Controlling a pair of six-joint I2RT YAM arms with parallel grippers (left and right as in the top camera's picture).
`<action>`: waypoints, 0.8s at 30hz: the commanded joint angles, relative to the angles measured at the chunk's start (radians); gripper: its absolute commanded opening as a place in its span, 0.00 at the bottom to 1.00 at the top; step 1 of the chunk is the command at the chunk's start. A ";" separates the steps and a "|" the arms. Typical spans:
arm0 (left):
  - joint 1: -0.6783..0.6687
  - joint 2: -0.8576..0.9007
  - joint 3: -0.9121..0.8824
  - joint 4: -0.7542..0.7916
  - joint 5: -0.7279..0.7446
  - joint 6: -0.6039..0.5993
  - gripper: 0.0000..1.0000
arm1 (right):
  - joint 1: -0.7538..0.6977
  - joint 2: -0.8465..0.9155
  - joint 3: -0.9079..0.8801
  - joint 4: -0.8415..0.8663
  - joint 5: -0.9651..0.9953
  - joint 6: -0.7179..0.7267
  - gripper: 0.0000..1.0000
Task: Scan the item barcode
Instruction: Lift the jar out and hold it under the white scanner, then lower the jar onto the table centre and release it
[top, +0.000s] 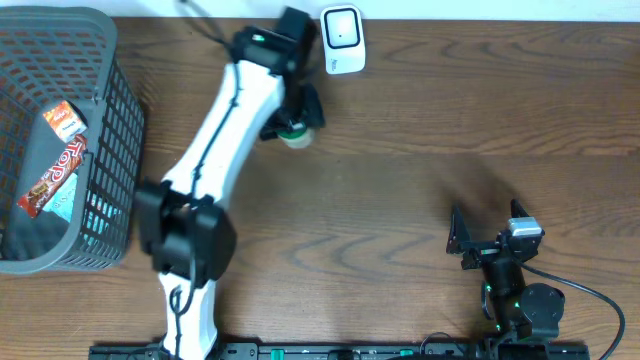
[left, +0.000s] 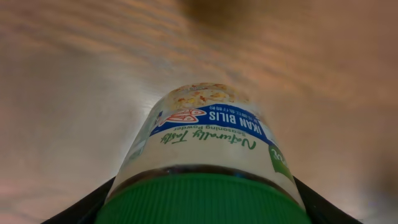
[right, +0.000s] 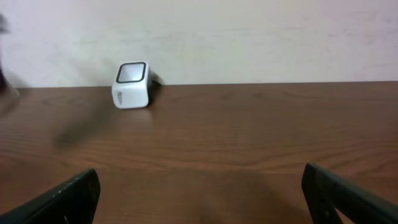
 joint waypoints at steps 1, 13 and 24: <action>-0.037 0.053 0.005 -0.013 -0.011 0.402 0.62 | 0.011 -0.004 -0.001 -0.003 -0.010 0.010 0.99; -0.102 0.117 -0.042 -0.021 0.075 0.797 0.63 | 0.011 -0.004 -0.001 -0.003 -0.009 0.010 0.99; -0.110 0.117 -0.256 0.162 0.078 0.789 0.67 | 0.011 -0.004 -0.001 -0.003 -0.010 0.010 0.99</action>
